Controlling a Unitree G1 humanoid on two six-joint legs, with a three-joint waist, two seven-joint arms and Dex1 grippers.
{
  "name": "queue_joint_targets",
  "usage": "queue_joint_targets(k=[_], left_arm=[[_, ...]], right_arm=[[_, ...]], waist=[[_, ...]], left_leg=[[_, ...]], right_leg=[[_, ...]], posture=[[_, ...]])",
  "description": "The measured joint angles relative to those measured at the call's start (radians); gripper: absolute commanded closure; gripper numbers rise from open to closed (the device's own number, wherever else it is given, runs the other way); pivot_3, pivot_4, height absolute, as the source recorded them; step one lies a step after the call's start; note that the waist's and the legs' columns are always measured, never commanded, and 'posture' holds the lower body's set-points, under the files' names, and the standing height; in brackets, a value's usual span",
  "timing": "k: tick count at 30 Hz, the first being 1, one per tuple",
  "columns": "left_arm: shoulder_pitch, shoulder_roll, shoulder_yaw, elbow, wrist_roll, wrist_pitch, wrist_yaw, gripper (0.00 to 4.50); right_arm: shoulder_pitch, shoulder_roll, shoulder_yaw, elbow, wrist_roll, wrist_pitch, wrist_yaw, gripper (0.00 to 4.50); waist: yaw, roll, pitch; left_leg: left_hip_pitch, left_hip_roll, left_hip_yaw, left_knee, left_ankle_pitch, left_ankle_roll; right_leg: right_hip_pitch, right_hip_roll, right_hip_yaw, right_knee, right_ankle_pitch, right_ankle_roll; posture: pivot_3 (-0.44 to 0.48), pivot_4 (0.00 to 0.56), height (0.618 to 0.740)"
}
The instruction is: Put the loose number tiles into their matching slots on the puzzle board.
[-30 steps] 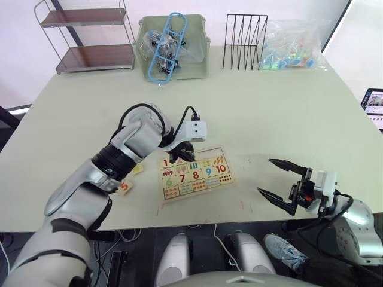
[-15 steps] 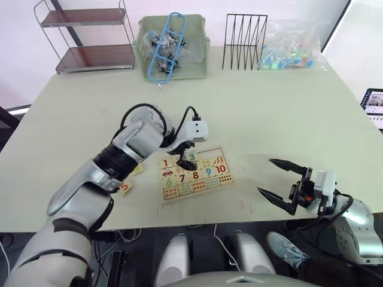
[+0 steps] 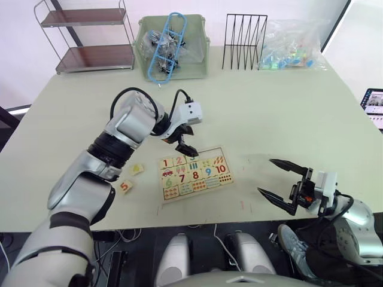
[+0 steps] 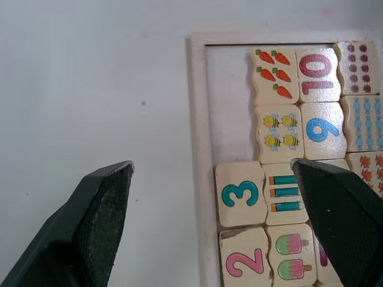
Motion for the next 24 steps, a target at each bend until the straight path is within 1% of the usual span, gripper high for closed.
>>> queue_joint_targets(k=[3, 6, 8, 11, 12, 13, 15, 17, 18, 19, 20, 21, 24], left_arm=[[0.003, 0.001, 0.036, 0.032, -0.018, -0.045, 0.005, 0.02], [0.033, 0.001, 0.073, 0.057, -0.026, -0.098, 0.031, 0.02], [0.097, -0.015, 0.149, 0.065, -0.064, -0.161, 0.069, 0.02], [0.155, -0.024, 0.205, 0.062, -0.1, -0.214, 0.092, 0.02], [0.18, -0.024, 0.232, 0.056, -0.119, -0.237, 0.095, 0.53], [0.196, -0.023, 0.251, 0.051, -0.135, -0.248, 0.095, 0.88], [0.219, -0.021, 0.272, 0.037, -0.155, -0.25, 0.095, 1.75], [0.23, -0.021, 0.29, 0.033, -0.173, -0.26, 0.094, 2.87], [0.242, -0.02, 0.297, 0.029, -0.183, -0.277, 0.092, 3.65], [0.247, -0.02, 0.299, 0.029, -0.186, -0.28, 0.092, 4.07], [0.252, -0.02, 0.3, 0.029, -0.188, -0.283, 0.092, 4.37], [0.26, -0.022, 0.302, 0.03, -0.191, -0.292, 0.094, 4.46], [0.281, -0.024, 0.313, 0.028, -0.195, -0.321, 0.097, 4.46]], right_arm=[[0.0, 0.0, 0.0, 0.0, 0.0, 0.0, 0.0, 0.0], [0.002, 0.0, 0.0, 0.0, 0.0, 0.0, 0.0, 0.0], [0.007, 0.0, 0.0, 0.0, 0.001, 0.0, 0.0, 0.0], [0.009, -0.001, 0.0, 0.0, 0.001, 0.0, 0.0, 0.0], [0.012, -0.001, -0.001, 0.0, 0.002, 0.0, 0.0, 0.0], [0.017, -0.002, -0.002, 0.0, 0.002, 0.0, 0.0, 0.0], [0.021, -0.003, -0.002, 0.0, 0.003, 0.001, 0.0, 0.0], [0.021, -0.004, -0.002, -0.001, 0.003, 0.001, -0.001, 0.0], [0.022, -0.004, -0.002, -0.001, 0.004, 0.001, -0.002, 0.0], [0.023, -0.005, -0.002, -0.001, 0.005, 0.001, -0.002, 0.0], [0.024, -0.005, -0.002, -0.001, 0.005, 0.001, -0.002, 0.0], [0.026, -0.006, -0.002, -0.001, 0.006, 0.001, -0.002, 0.0], [0.027, -0.011, -0.002, -0.001, 0.006, 0.002, -0.003, 0.0]], waist=[[0.0, 0.0, 0.0], [0.0, 0.0, 0.0], [-0.001, 0.0, 0.0], [0.002, 0.0, 0.0], [0.002, 0.0, 0.0], [0.002, 0.0, 0.0], [0.002, 0.0, 0.0], [0.002, 0.0, 0.0], [0.002, 0.0, 0.0], [0.002, 0.0, 0.0], [0.002, 0.0, 0.0], [0.002, 0.0, 0.0], [0.001, 0.0, 0.0]], left_leg=[[0.0, 0.0, 0.0, 0.0, 0.0, 0.0], [0.0, 0.0, 0.001, 0.0, 0.0, 0.0], [0.0, 0.0, 0.0, 0.0, 0.0, 0.0], [0.0, 0.0, 0.0, 0.0, 0.0, 0.0], [0.0, 0.0, 0.0, 0.0, 0.0, 0.0], [0.0, 0.0, 0.0, 0.0, 0.0, 0.0], [0.0, 0.0, 0.0, 0.001, 0.0, 0.0], [0.0, 0.0, 0.0, 0.001, 0.0, 0.0], [0.0, 0.0, -0.001, 0.001, 0.0, 0.0], [0.0, 0.0, -0.001, 0.001, 0.0, 0.0], [-0.001, 0.0, -0.001, 0.001, 0.0, 0.0], [-0.001, 0.0, -0.001, 0.001, 0.0, 0.0], [-0.001, 0.0, -0.002, 0.001, 0.0, 0.0]], right_leg=[[0.0, 0.0, 0.0, 0.0, 0.0, 0.0], [0.0, 0.0, 0.0, 0.0, 0.0, 0.0], [0.0, 0.0, 0.001, 0.0, 0.0, 0.0], [0.0, -0.001, 0.001, 0.0, 0.0, 0.0], [0.0, -0.001, 0.001, 0.0, 0.0, 0.0], [0.0, -0.001, 0.002, 0.0, 0.0, 0.0], [0.0, -0.001, 0.001, 0.0, 0.0, 0.0], [0.0, 0.001, 0.003, 0.0, 0.0, 0.0], [0.001, 0.003, 0.006, 0.0, 0.0, 0.0], [0.001, 0.004, 0.008, 0.0, 0.0, 0.0], [0.001, 0.005, 0.011, 0.0, 0.0, 0.0], [0.001, 0.009, 0.016, 0.0, 0.0, 0.0], [0.001, 0.012, 0.021, 0.0, 0.0, 0.0]], posture=[[0.0, 0.15, 0.74], [0.0, 0.15, 0.74], [0.0, 0.15, 0.74], [0.0, 0.15, 0.74], [0.0, 0.15, 0.74], [0.0, 0.15, 0.74], [0.0, 0.15, 0.74], [0.0, 0.15, 0.74], [0.0, 0.15, 0.74], [0.0, 0.15, 0.74], [0.0, 0.15, 0.74], [0.0, 0.15, 0.74], [0.0, 0.15, 0.74]])
